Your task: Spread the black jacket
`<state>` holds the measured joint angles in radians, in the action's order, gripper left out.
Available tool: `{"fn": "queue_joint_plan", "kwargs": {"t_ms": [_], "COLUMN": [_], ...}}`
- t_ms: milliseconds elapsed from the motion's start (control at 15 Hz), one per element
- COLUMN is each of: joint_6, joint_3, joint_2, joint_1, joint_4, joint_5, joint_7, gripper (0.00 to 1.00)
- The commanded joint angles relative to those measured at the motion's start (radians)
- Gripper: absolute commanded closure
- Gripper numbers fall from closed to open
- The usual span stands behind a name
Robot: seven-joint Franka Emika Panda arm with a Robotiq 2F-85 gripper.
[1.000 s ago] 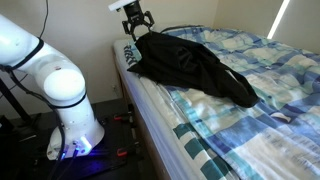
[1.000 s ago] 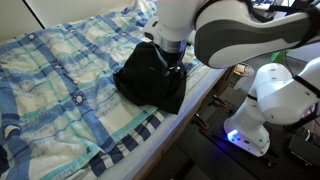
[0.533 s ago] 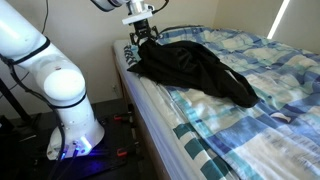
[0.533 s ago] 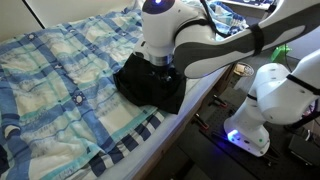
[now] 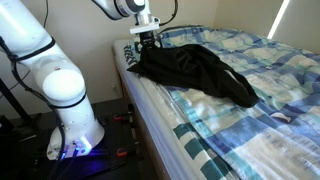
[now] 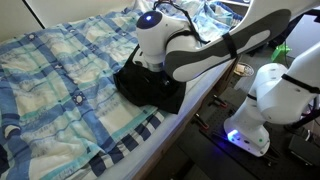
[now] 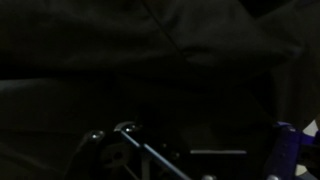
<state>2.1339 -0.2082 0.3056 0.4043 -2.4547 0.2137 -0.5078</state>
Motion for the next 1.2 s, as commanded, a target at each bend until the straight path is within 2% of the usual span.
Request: {"fn": "queue_joint_plan", "kwargs": {"t_ms": [0, 133, 267, 600, 867, 1000, 1133], "joint_6": [0.017, 0.009, 0.011, 0.014, -0.011, -0.021, -0.032], "joint_3": [-0.008, -0.012, -0.016, -0.025, -0.048, -0.057, -0.072], "joint_2": [-0.045, -0.059, -0.075, -0.103, -0.055, -0.027, -0.025], "joint_1": [-0.017, -0.019, -0.021, -0.029, -0.039, -0.037, -0.042], "joint_4": [0.004, 0.006, 0.007, 0.015, 0.017, 0.022, 0.047], "joint_5": [-0.002, 0.001, 0.005, 0.013, 0.061, 0.085, 0.128], "joint_7": [-0.035, -0.027, -0.024, 0.005, 0.067, 0.1, 0.14], "gripper": [0.0, 0.0, 0.26, 0.63, 0.93, 1.0, 1.0]}}
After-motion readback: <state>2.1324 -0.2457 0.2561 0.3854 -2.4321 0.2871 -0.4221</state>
